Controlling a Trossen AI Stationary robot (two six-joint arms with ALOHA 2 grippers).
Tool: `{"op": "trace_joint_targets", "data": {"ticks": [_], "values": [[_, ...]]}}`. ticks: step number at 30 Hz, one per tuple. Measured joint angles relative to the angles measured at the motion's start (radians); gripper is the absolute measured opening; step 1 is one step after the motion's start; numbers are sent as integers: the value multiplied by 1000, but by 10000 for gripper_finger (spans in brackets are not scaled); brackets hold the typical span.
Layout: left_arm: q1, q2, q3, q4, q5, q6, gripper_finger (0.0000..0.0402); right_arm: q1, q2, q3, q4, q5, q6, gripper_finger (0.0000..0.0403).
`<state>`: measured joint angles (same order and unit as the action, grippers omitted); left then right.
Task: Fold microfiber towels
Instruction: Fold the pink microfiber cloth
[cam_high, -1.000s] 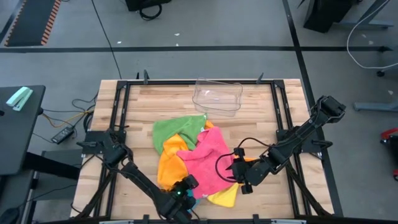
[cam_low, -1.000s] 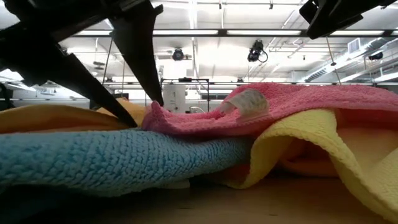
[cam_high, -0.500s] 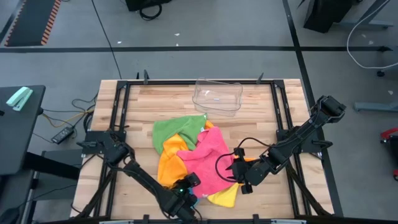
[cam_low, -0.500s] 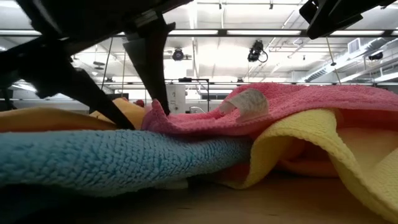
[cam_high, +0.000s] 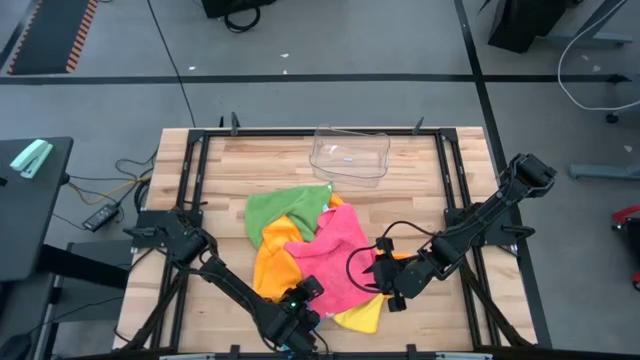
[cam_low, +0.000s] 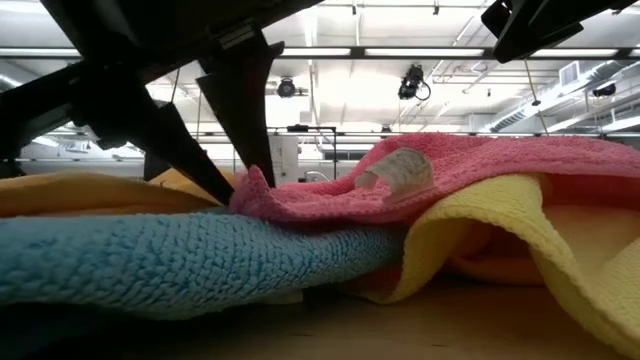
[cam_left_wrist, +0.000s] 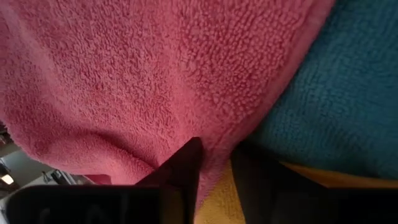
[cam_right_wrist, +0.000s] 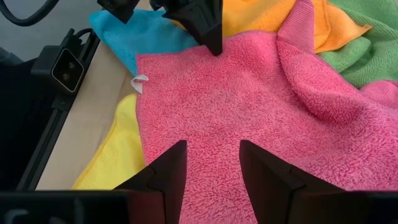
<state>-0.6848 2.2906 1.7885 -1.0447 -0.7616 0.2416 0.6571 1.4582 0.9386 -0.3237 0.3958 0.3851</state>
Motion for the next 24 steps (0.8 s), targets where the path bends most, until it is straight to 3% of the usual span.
{"op": "trace_joint_targets", "data": {"ticks": [7, 13, 18, 24], "values": [[-10, 0, 0, -4, 0, -47, 16, 0, 0, 0, 0, 0, 0, 156], [-50, -23, 47, -125, 17, -124, 24, 1, 0, 0, -5, -11, 10, 156], [-82, -28, 155, -283, 176, -344, 19, 1, 0, 0, -30, -43, 36, 156], [-111, -28, 227, -299, 330, -495, 9, 1, 0, 0, -36, -45, 43, 156]]}}
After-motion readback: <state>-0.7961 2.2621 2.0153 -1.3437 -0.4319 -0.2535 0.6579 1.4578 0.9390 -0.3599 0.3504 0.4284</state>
